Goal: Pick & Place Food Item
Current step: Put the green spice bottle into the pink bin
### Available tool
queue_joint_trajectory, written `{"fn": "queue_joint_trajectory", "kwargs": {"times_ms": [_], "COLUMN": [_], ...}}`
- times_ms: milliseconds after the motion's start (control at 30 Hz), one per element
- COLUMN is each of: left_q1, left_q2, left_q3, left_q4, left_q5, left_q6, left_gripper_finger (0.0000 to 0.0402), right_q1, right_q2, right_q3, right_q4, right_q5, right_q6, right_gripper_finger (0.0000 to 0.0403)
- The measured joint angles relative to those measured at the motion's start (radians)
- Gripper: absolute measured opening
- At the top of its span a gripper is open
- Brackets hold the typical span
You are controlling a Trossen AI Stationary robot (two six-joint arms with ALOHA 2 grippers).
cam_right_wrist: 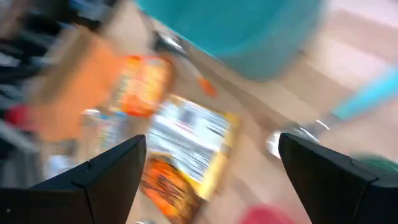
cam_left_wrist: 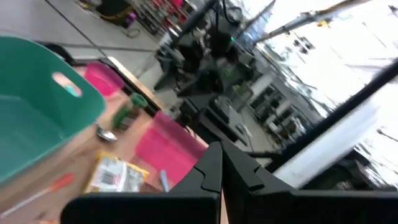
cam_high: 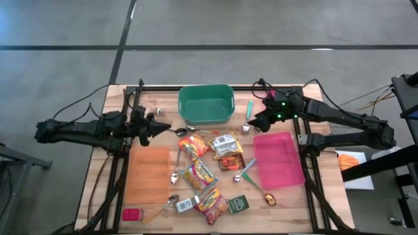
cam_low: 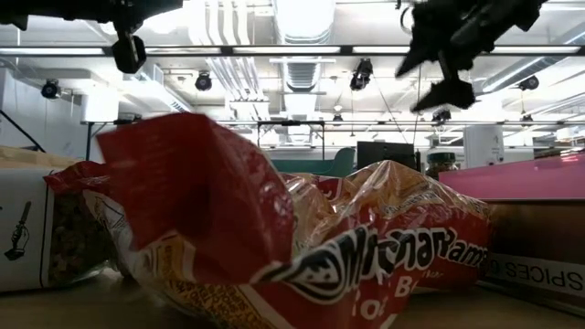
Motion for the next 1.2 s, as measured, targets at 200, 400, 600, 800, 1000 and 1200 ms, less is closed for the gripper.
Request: {"fn": "queue_joint_trajectory", "kwargs": {"times_ms": [200,400,600,800,1000,1200], "left_q1": [0.0,0.0,0.001,0.0,0.0,0.0], "left_q2": [0.0,0.002,0.002,0.002,0.002,0.002], "left_q3": [0.005,0.005,0.006,0.005,0.005,0.005], "left_q4": [0.0,-0.009,-0.015,-0.015,-0.024,-0.046], "left_q5": [-0.039,-0.043,-0.061,-0.046,-0.016,-0.016], "left_q6": [-0.006,-0.053,-0.079,-0.079,-0.076,-0.093], "left_gripper_finger": [0.0,0.0,0.0,0.0,0.0,0.0], "right_q1": [-0.004,-0.006,-0.02,-0.043,-0.084,-0.102], "right_q2": [0.131,0.289,0.424,0.473,0.451,0.426], "right_q3": [0.213,0.411,0.474,0.437,0.369,0.296], "right_q4": [-0.337,-0.576,-0.695,-0.69,-0.633,-0.544], "right_q5": [0.207,0.26,0.291,0.287,0.256,0.196], "right_q6": [-0.041,-0.009,-0.042,-0.108,-0.161,-0.18], "right_gripper_finger": [0.036,0.036,0.036,0.036,0.036,0.036]}}
